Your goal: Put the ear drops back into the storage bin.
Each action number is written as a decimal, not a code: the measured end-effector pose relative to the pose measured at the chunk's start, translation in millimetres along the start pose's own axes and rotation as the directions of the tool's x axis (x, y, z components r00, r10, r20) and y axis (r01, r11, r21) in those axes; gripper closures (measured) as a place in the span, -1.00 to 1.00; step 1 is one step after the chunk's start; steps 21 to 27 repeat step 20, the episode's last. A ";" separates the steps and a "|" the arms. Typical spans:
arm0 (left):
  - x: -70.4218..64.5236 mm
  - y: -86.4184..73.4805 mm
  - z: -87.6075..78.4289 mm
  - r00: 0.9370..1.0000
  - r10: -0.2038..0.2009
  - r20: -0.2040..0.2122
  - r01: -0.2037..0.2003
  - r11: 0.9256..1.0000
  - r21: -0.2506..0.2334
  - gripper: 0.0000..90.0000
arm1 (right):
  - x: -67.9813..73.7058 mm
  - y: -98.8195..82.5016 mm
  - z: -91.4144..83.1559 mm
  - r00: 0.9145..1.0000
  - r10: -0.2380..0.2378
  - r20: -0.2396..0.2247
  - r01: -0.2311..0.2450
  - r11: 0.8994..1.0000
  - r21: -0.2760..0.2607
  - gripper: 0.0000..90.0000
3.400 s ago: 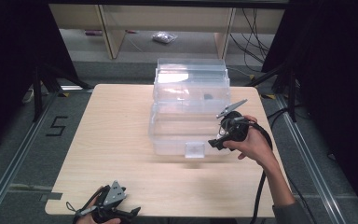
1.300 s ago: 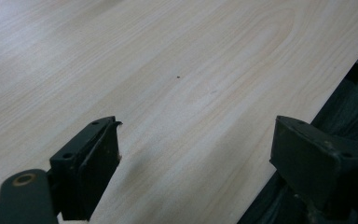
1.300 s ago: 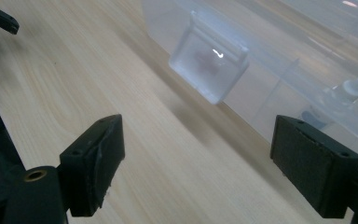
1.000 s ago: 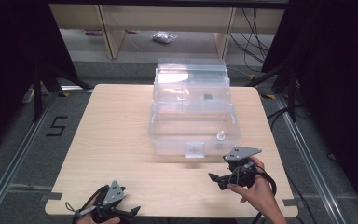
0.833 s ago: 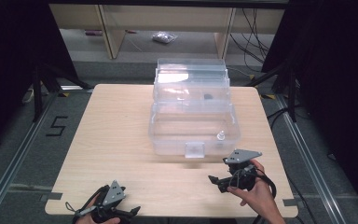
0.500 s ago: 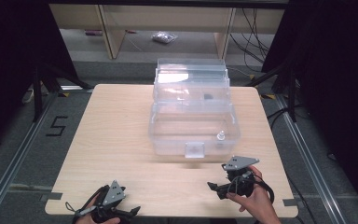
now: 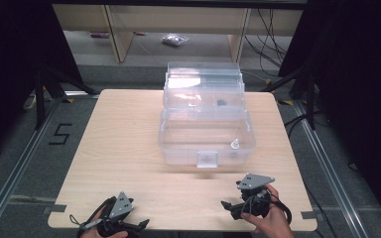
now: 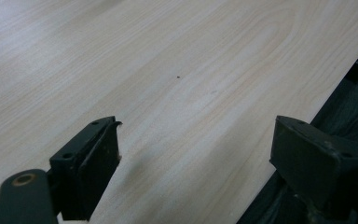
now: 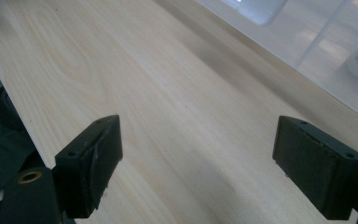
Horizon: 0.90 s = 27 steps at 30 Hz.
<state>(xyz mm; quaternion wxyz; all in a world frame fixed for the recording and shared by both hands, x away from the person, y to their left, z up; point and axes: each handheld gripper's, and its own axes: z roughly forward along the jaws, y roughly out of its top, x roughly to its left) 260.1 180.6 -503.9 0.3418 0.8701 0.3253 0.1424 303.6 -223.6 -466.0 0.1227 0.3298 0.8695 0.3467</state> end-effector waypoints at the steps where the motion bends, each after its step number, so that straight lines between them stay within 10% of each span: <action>1: -0.8 -0.1 0.7 1.000 -0.010 -0.001 0.010 1.000 -0.008 -0.67 | 0.5 -1.3 0.1 1.000 -0.004 0.007 0.004 1.000 -0.002 -0.63; 27: -0.6 0.0 0.5 1.000 -0.001 0.003 0.001 1.000 -0.001 -0.67 | 1.6 -17.3 5.0 1.000 0.017 0.019 -0.017 1.000 0.017 -0.63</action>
